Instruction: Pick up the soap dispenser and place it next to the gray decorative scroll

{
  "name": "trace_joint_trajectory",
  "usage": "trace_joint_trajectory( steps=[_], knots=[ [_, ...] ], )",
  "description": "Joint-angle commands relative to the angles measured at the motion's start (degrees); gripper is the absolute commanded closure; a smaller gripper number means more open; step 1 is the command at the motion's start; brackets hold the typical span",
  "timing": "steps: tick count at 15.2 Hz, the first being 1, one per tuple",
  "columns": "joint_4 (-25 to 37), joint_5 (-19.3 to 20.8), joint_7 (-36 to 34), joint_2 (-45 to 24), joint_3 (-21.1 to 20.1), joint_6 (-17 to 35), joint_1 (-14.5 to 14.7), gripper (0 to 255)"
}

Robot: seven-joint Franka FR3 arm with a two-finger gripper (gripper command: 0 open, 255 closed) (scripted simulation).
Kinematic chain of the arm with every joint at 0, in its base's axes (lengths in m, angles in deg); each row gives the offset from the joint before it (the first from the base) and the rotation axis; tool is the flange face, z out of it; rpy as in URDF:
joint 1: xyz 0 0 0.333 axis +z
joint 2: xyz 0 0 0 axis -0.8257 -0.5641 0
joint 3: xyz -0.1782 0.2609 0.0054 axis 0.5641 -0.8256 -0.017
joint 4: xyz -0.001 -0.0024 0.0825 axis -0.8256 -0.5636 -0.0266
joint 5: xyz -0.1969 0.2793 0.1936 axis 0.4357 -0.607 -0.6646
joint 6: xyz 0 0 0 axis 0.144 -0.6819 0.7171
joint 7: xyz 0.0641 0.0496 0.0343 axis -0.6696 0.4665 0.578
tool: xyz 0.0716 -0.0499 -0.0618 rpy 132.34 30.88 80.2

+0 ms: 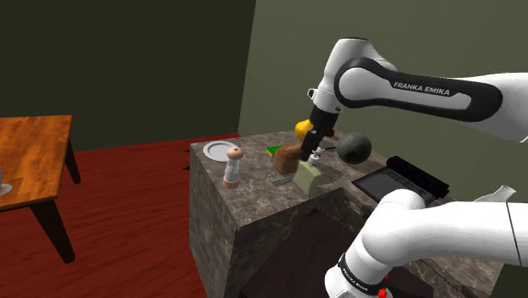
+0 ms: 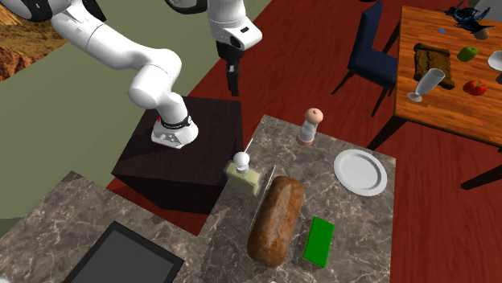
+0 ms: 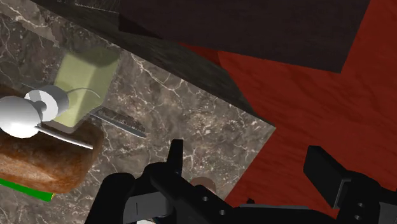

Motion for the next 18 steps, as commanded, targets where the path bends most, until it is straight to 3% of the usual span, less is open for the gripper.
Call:
trace_joint_trajectory(
  steps=[1,10,18],
  knots=[
    [-2.86,1.95,1.53,0.41,1.87,3.50,-1.49,0],
    [-12.56,10.51,7.68,-3.10,10.99,21.45,-8.98,0],
    [-15.26,16.85,13.50,-15.56,20.78,41.30,-14.66,0]
  ],
)
